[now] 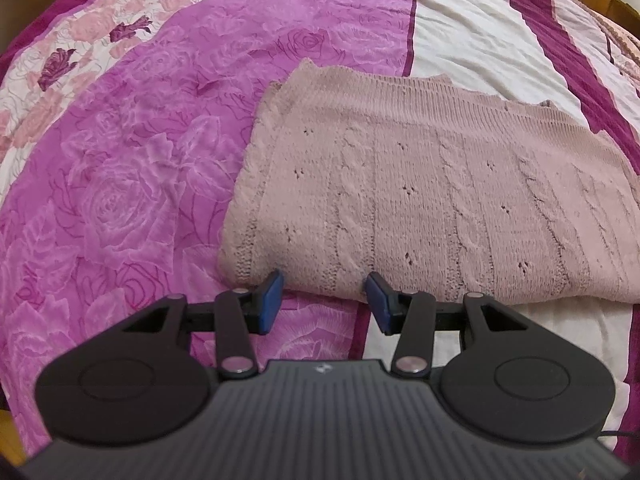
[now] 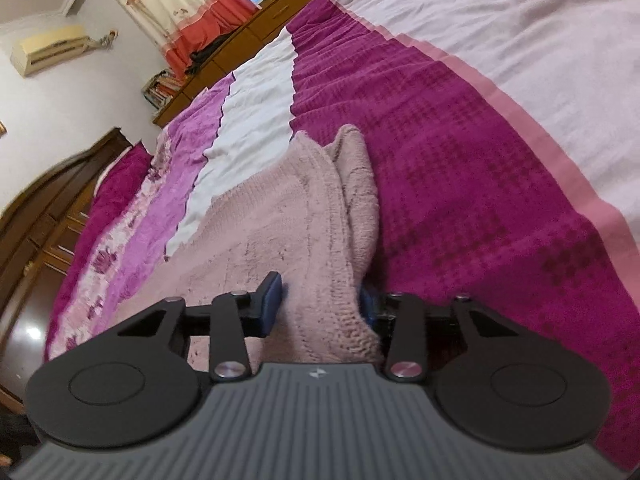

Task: Fold small clothes
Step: 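Move the right gripper to the side edge of the folded cardigan, then grasp the side edge with the right gripper and fold it over, then open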

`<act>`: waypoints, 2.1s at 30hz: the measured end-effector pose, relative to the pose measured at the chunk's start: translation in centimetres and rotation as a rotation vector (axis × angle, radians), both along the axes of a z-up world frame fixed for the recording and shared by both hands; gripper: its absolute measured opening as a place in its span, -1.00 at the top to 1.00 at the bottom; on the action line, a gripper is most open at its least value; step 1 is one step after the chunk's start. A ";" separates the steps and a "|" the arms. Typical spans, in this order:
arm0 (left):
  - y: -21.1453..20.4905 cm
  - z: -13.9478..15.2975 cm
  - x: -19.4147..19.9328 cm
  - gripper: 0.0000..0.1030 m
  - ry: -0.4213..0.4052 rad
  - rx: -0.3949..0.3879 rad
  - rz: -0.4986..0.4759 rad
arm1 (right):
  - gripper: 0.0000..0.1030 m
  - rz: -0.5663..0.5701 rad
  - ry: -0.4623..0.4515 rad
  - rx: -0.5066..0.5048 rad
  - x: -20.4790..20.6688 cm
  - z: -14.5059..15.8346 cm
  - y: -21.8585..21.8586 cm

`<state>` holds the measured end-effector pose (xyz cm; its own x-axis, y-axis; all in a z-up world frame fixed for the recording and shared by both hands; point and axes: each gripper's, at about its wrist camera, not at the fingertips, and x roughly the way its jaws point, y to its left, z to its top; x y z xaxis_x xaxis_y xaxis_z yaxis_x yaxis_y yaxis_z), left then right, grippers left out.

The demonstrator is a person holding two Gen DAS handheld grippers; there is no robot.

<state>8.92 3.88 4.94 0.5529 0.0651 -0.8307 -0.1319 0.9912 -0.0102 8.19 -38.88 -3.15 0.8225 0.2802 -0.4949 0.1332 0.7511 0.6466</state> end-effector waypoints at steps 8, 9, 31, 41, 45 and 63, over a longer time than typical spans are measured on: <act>-0.1 -0.1 0.0 0.07 0.004 0.004 -0.001 | 0.13 0.006 0.010 0.037 0.3 -0.5 -0.5; -0.1 -0.1 0.0 0.07 0.005 0.005 -0.002 | 0.13 0.010 0.013 0.044 0.4 -0.5 -0.6; -0.3 -0.4 0.0 0.07 0.018 0.010 -0.011 | 0.51 -0.001 -0.068 0.064 0.6 2.4 0.1; 0.8 0.4 0.1 0.07 0.003 0.007 -0.008 | 0.51 0.067 -0.145 -0.015 1.4 6.4 2.6; 1.4 1.0 0.2 0.07 -0.007 0.007 -0.003 | 0.52 0.104 -0.178 -0.030 1.9 8.1 4.1; 7.4 3.0 -1.7 0.07 -0.060 0.028 0.092 | 0.68 0.304 -0.297 0.092 4.7 15.0 15.9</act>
